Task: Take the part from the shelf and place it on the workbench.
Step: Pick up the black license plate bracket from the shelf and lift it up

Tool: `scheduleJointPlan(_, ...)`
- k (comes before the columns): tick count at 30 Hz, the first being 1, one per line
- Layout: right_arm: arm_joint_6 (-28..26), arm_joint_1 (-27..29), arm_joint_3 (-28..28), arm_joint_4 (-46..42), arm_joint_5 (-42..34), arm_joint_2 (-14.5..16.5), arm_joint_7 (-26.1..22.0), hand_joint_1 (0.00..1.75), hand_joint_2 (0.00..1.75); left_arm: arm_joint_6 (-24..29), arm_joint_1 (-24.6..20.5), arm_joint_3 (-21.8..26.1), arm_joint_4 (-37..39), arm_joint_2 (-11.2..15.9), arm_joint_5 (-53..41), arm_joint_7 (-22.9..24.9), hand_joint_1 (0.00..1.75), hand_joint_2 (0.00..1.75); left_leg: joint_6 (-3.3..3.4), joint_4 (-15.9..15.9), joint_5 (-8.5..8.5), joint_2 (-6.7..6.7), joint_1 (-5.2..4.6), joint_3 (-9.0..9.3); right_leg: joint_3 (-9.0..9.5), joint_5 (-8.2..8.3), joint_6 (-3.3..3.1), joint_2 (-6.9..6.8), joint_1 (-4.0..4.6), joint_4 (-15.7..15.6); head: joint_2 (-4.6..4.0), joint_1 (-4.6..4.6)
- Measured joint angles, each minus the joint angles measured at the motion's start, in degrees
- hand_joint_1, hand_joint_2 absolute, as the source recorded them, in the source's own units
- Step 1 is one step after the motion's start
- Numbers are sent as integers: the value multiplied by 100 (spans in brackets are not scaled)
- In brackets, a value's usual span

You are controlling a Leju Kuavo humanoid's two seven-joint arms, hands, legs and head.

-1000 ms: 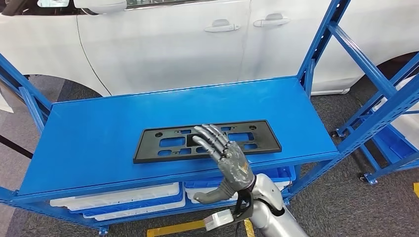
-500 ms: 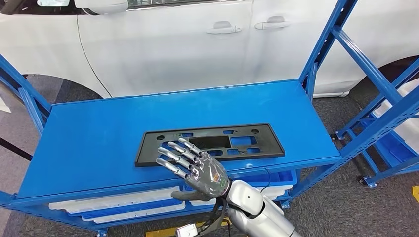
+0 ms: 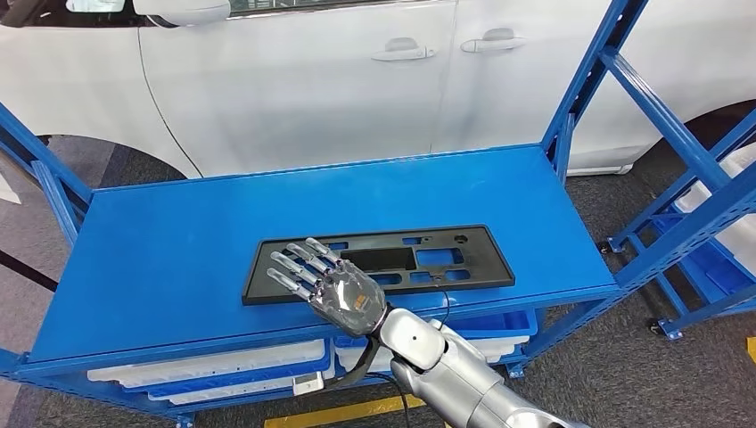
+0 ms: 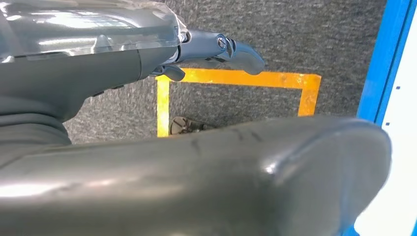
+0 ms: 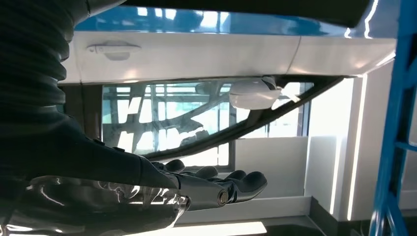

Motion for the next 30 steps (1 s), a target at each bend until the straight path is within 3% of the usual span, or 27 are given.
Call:
scheduleJointPlan(2,-3,-78,21,222,98,99,49,0,175,15,-2,1,0,-1,0,1,0,0,-66,98,-84,3,16,-24,35,15,-67,-5,-16,-52,0,0)
scheduleJointPlan(3,-6,-122,31,334,137,152,67,0,175,24,-3,0,0,-2,1,2,0,0,-95,299,-204,4,22,-109,54,23,-96,-10,-31,-79,0,-1)
scheduleJointPlan(6,-15,-223,75,696,277,274,145,0,175,42,5,1,0,-6,1,4,0,0,-157,1367,-668,6,44,-642,73,11,-137,-21,-30,-88,0,-1)
scheduleJointPlan(7,-16,-233,88,800,338,295,174,0,175,45,13,1,0,-6,0,4,0,0,-170,1583,-703,6,48,-769,77,3,-138,-23,-26,-83,0,-1)
scheduleJointPlan(8,-17,-237,98,882,405,309,211,0,175,48,20,2,0,-5,-2,4,0,0,-175,1591,-630,7,49,-799,84,-7,-136,-23,-26,-77,0,-1)
scheduleJointPlan(9,-19,-245,105,951,476,322,253,0,175,48,26,2,0,-5,-7,3,0,0,-172,1397,-466,7,51,-728,96,-18,-129,-20,-26,-71,0,-1)
scheduleJointPlan(11,-21,-285,114,1089,655,356,379,0,175,43,25,1,0,-2,-24,-2,0,0,-142,604,-59,9,50,-372,126,-49,-99,-14,-17,-56,0,-1)
scheduleJointPlan(13,-23,-339,137,1239,847,375,554,0,175,29,15,0,0,1,-55,-11,0,0,-79,83,115,5,30,-140,125,-67,-49,-7,3,-38,0,0)
scheduleJointPlan(16,-33,-415,197,1444,979,375,822,0,175,10,24,-2,0,7,-91,-16,0,0,27,19,114,2,22,-130,112,-79,45,-4,3,-25,0,0)
scheduleJointPlan(18,-43,-485,223,1557,993,374,911,0,175,2,24,-4,0,11,-107,-16,0,0,99,-10,133,8,44,-116,17,-240,108,-5,-7,206,0,1)
scheduleJointPlan(21,-67,-539,251,1703,995,363,944,0,175,-4,18,-5,0,20,-120,-16,0,0,156,-16,133,17,37,-115,-520,-772,165,-7,-31,1313,0,1)
scheduleJointPlan(22,-78,-542,259,1738,995,360,946,0,175,-4,21,-5,0,21,-120,-16,0,0,160,-15,130,16,32,-113,-674,-852,174,-8,-37,1609,0,1)
scheduleJointPlan(23,-86,-549,270,1764,995,357,948,0,175,-4,24,-5,0,22,-120,-16,0,0,160,-13,127,15,30,-107,-727,-814,174,-9,-40,1690,0,1)
scheduleJointPlan(24,-89,-560,282,1785,996,357,958,0,175,-4,26,-5,0,22,-120,-15,0,0,157,-13,122,12,28,-95,-662,-671,164,-9,-41,1535,0,1)
scheduleJointPlan(27,-89,-639,324,1867,999,356,1111,0,175,-5,23,-7,0,20,-129,-15,0,0,122,-4,96,2,8,-58,-98,-121,79,-15,-21,359,0,1)
scheduleJointPlan(28,-89,-675,336,1916,999,356,1202,0,175,-7,22,-8,0,19,-135,-16,0,0,99,0,88,2,-1,-57,23,-46,51,-18,-8,102,0,0)
scheduleJointPlan(30,-90,-741,344,2033,999,353,1387,0,175,-9,21,-9,0,18,-148,-15,0,0,36,0,78,3,-11,-56,76,-36,9,-14,17,-31,0,-1)
